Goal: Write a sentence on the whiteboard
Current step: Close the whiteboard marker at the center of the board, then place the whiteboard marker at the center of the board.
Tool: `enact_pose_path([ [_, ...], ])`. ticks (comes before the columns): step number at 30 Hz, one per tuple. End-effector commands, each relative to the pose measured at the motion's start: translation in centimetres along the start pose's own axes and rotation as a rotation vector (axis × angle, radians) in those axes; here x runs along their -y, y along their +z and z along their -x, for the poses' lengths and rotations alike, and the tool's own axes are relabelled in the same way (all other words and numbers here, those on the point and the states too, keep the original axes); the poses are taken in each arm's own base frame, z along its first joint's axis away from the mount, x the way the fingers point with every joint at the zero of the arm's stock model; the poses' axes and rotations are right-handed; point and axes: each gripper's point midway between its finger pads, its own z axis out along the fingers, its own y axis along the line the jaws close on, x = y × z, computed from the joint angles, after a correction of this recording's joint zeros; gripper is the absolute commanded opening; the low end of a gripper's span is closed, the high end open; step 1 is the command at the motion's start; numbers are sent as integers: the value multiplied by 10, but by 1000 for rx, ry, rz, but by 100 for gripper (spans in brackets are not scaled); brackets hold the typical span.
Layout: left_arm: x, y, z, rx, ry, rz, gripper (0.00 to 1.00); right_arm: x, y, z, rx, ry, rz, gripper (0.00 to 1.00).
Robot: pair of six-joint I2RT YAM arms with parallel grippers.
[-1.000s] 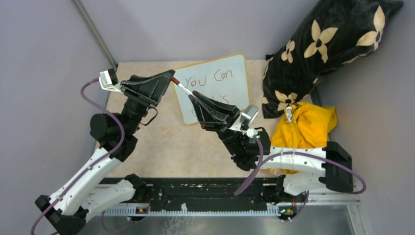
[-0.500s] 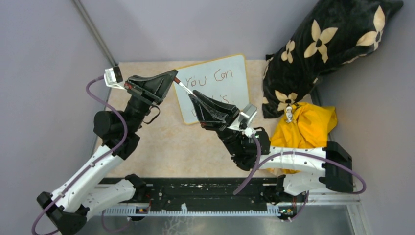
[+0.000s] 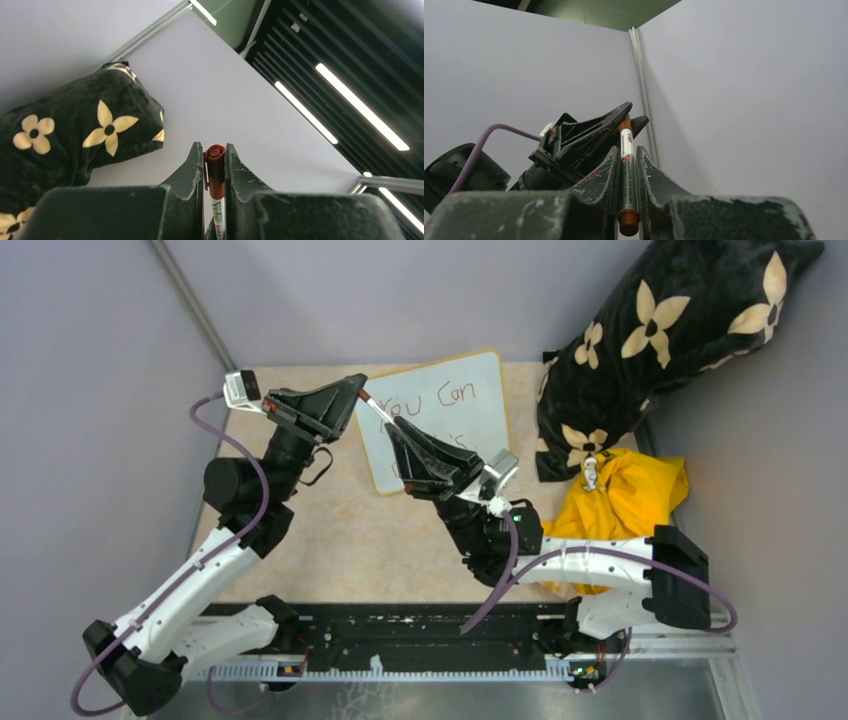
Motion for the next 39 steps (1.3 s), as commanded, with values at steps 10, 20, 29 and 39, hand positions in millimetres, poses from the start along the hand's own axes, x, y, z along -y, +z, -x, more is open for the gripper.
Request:
enact_pose_path([
  [10,-30,-28,-58,-218,-19,82,0,-3,30,6,32,-41,4,0],
  [20,-5,-30,-17,-52,108,61,73,-3,20,14,16,-32,36,0],
  [29,-12,-34,-6,11,107,101,68,-3,10,15,2,1,57,0],
  [39,-15,-26,-19,-40,92,74,59,-3,6,6,-31,-3,56,0],
])
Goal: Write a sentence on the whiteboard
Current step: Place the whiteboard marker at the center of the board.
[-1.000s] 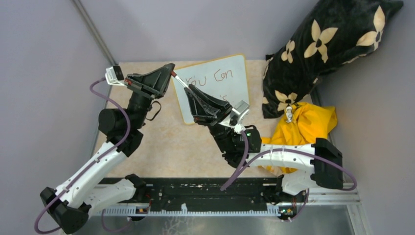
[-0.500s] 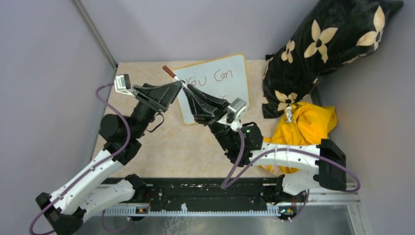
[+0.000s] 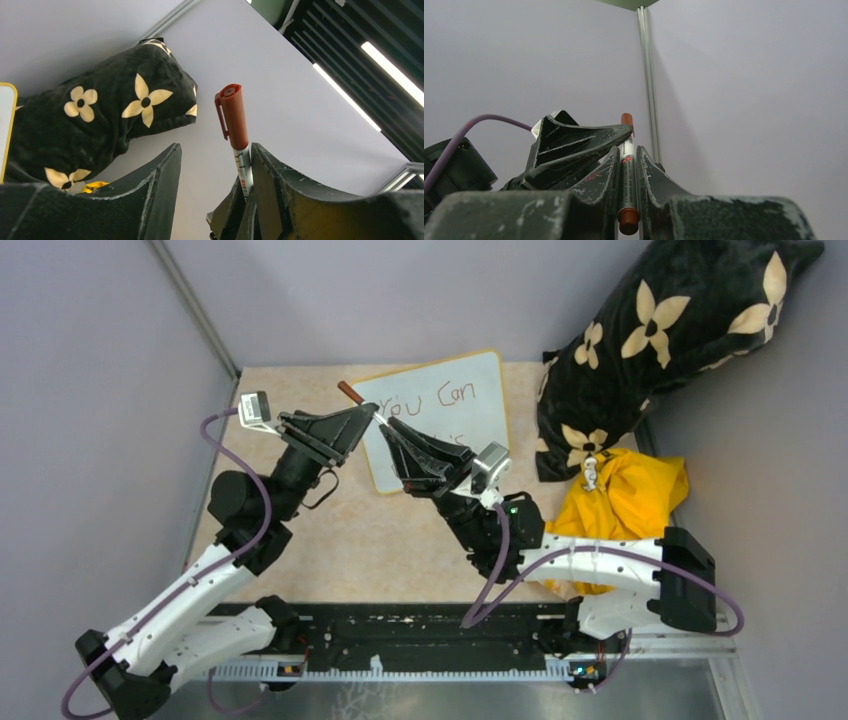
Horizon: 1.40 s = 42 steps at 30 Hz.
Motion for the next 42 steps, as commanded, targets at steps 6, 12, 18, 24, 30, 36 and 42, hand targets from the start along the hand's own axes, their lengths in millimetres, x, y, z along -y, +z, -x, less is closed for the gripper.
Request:
enact_pose_path([
  [6,2,2,-5,-17,9,-24,48,1,0,10,21,30,6,0],
  [12,1,3,-6,-20,7,-24,38,1,-3,5,8,35,7,0],
  [18,-5,1,-7,-24,26,-6,0,4,-8,2,-12,42,-8,0],
  [24,-15,-6,2,15,83,53,0,9,-19,1,-58,25,0,15],
  [30,-32,-15,11,23,202,174,0,16,-35,1,-165,29,5,56],
  [36,-59,-37,10,-113,418,370,0,27,-78,-17,-440,24,7,62],
  [42,-103,-82,-10,-313,520,556,0,41,-121,-48,-736,46,-65,64],
])
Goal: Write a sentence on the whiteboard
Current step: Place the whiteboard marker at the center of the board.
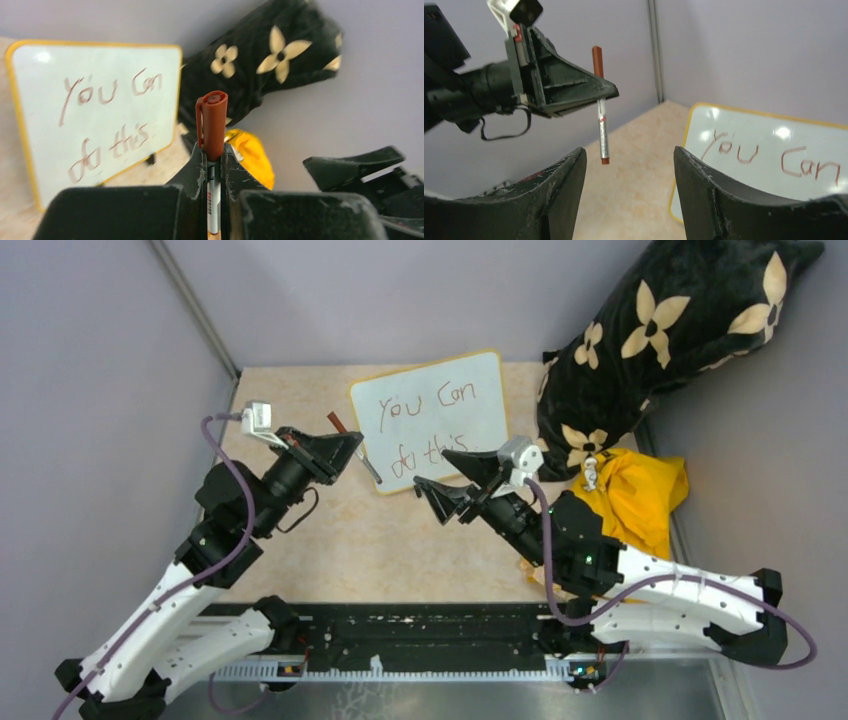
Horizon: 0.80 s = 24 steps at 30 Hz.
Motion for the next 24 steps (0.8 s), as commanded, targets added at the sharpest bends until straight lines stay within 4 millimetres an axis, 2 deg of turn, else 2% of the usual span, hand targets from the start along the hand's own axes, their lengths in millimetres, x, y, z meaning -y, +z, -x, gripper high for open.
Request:
enact_pose_path([
  [1,-43,-24,-45,-204,135,131,0,8,-18,-57,-291,53,-36,64],
  [6,-17,-35,-81,-328,86,-89,0,-34,-11,-81,-376,282,201,68],
  [9,-4,-41,-93,-380,72,-179,0,-48,-5,-87,-389,362,267,69],
  [17,-3,-50,-94,-363,66,-216,0,-61,1,-116,-450,455,316,66],
  [21,-6,-51,-98,-369,61,-214,0,-64,7,-127,-465,487,312,58],
  [24,-7,-51,-100,-370,54,-215,0,-63,10,-127,-454,492,307,52],
])
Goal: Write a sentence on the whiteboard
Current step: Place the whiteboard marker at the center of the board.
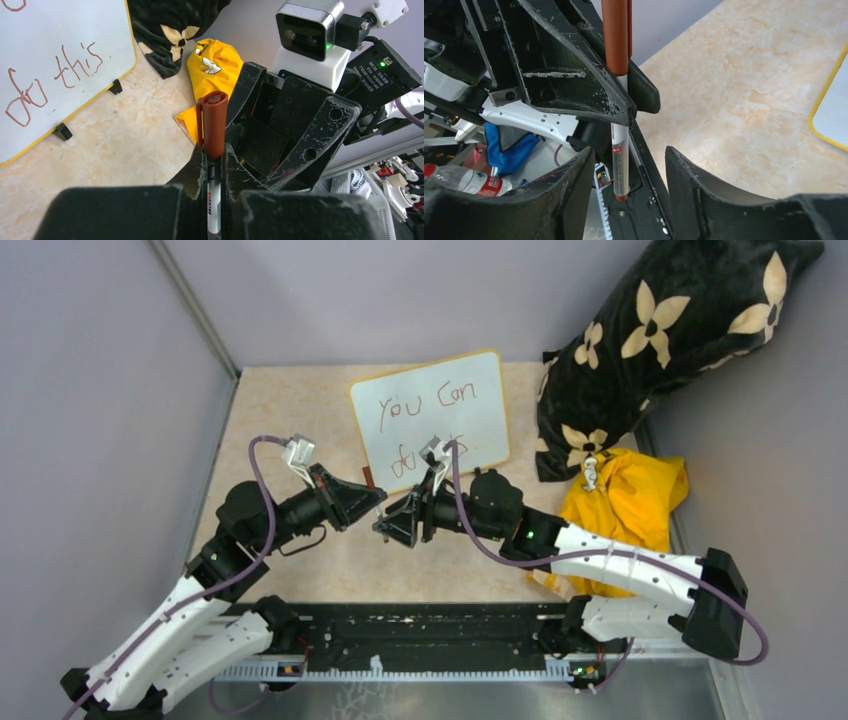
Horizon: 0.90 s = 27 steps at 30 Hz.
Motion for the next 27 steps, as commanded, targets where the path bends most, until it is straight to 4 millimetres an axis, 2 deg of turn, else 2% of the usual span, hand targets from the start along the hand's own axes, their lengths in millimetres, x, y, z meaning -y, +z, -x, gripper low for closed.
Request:
enact_pose_path([
  [1,6,0,2,16,-3,-39,0,-11,3,21,81,22,57,51],
  [4,6,2,-2,13,-28,-49,0,-4,4,20,89,28,30,44],
  [7,6,3,-3,14,-41,-54,0,-2,3,19,94,34,26,33],
  [11,1,5,-6,5,-48,-31,1,1,1,16,82,13,20,9],
  [12,-1,5,-7,2,-50,-21,3,2,1,14,77,7,14,4],
  [13,-3,5,-7,2,-48,-14,10,4,0,12,68,0,6,0],
  [15,-6,5,-8,2,-45,1,41,8,-2,8,52,-17,-14,0],
  [16,-8,4,-7,6,-44,15,53,11,-4,7,47,-27,-29,0],
  [19,-16,2,-4,24,-44,68,85,23,-13,1,24,-58,-90,0],
  [20,-21,0,-1,38,-43,97,94,28,-17,-2,11,-71,-115,0],
  [21,-28,-2,2,54,-41,139,98,33,-19,-7,-9,-85,-137,0],
  [27,-76,-30,29,205,69,418,99,73,-32,-56,-227,-181,-277,0],
])
